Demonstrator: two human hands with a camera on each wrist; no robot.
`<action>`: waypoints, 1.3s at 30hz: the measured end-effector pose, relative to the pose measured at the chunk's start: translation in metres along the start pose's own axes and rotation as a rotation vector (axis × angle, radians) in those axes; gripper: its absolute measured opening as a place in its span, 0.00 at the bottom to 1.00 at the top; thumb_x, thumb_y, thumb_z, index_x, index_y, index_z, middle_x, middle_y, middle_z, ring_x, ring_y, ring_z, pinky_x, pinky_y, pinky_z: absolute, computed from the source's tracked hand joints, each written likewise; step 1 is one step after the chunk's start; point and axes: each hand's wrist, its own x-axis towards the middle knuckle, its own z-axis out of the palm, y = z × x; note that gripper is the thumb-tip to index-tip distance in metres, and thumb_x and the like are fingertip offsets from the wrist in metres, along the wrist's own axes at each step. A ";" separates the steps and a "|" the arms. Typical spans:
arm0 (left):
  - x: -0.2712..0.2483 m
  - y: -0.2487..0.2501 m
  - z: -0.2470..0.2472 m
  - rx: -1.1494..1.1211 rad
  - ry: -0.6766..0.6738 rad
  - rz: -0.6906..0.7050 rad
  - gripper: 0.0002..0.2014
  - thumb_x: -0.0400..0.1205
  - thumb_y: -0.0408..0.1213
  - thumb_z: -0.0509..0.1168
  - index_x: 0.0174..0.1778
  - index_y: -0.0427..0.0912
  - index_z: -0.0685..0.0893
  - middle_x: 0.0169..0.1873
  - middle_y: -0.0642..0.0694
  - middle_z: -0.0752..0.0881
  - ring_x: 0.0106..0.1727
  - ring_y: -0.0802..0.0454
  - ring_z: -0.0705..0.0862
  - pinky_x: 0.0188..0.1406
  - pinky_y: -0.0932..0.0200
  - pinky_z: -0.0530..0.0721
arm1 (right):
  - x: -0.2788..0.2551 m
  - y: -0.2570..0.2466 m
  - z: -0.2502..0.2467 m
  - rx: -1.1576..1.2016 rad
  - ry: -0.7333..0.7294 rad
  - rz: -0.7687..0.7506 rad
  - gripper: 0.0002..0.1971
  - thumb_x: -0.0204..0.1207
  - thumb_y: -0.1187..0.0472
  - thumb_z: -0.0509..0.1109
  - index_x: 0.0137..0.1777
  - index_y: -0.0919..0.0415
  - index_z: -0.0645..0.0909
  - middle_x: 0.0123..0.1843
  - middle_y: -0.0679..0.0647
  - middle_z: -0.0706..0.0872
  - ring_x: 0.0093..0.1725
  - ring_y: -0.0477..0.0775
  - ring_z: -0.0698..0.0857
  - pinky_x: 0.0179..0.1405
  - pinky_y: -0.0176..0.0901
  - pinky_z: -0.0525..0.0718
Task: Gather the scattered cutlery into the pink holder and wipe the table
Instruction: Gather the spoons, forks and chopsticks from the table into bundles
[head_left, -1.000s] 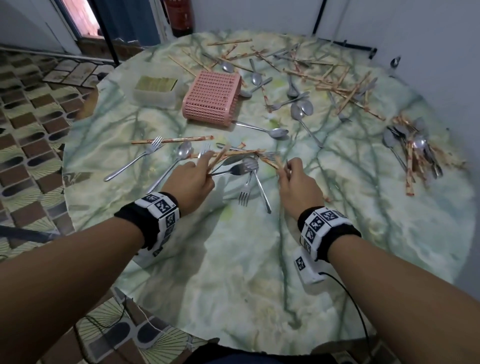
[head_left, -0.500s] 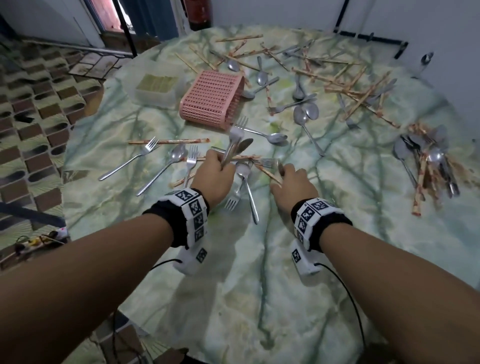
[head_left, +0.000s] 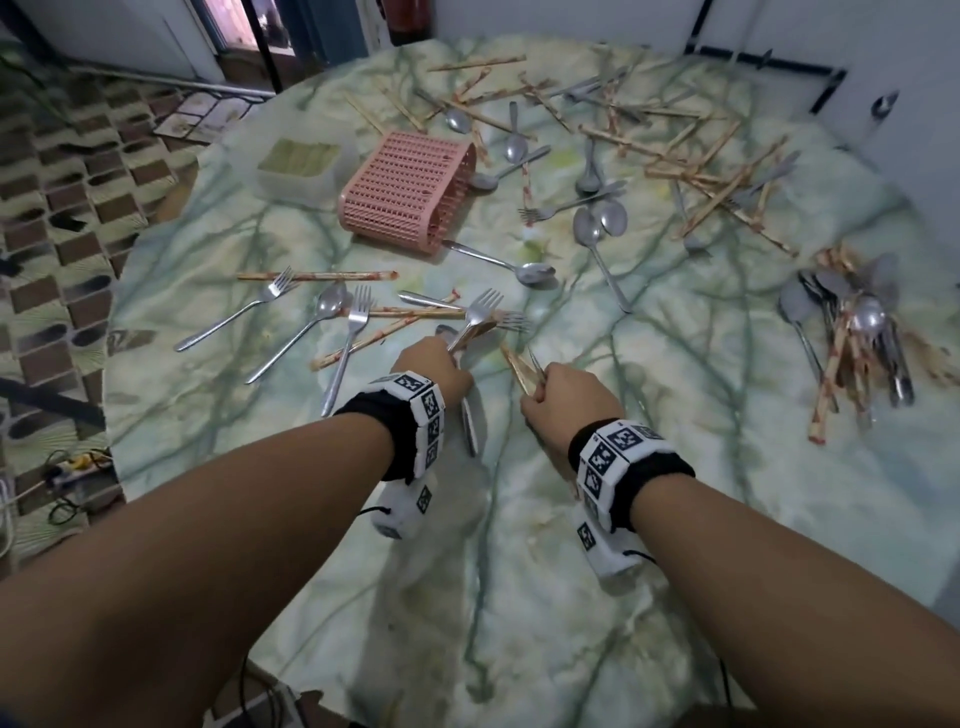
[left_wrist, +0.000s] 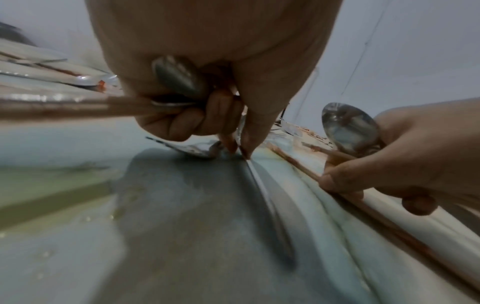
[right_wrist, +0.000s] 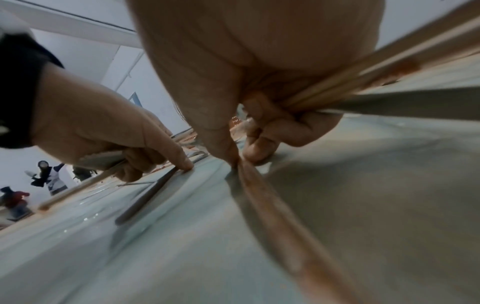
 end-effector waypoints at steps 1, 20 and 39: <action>-0.002 0.001 0.000 -0.016 -0.006 0.002 0.08 0.81 0.42 0.70 0.47 0.43 0.80 0.37 0.45 0.83 0.44 0.40 0.83 0.39 0.56 0.76 | 0.000 0.001 0.000 -0.001 -0.003 -0.013 0.10 0.77 0.53 0.66 0.49 0.60 0.80 0.47 0.58 0.86 0.47 0.64 0.85 0.39 0.47 0.77; -0.028 -0.113 -0.075 -0.174 0.278 0.003 0.06 0.85 0.41 0.65 0.51 0.42 0.79 0.40 0.44 0.83 0.44 0.39 0.81 0.40 0.53 0.71 | 0.015 -0.088 0.018 0.220 0.026 -0.058 0.19 0.84 0.49 0.65 0.68 0.59 0.68 0.56 0.61 0.87 0.54 0.67 0.87 0.46 0.53 0.81; 0.033 -0.154 -0.097 0.160 -0.046 0.196 0.08 0.79 0.40 0.70 0.44 0.38 0.85 0.40 0.40 0.87 0.39 0.41 0.84 0.33 0.56 0.75 | 0.033 -0.121 0.035 -0.329 0.091 -0.054 0.07 0.86 0.52 0.61 0.45 0.47 0.74 0.42 0.53 0.82 0.45 0.63 0.85 0.38 0.49 0.81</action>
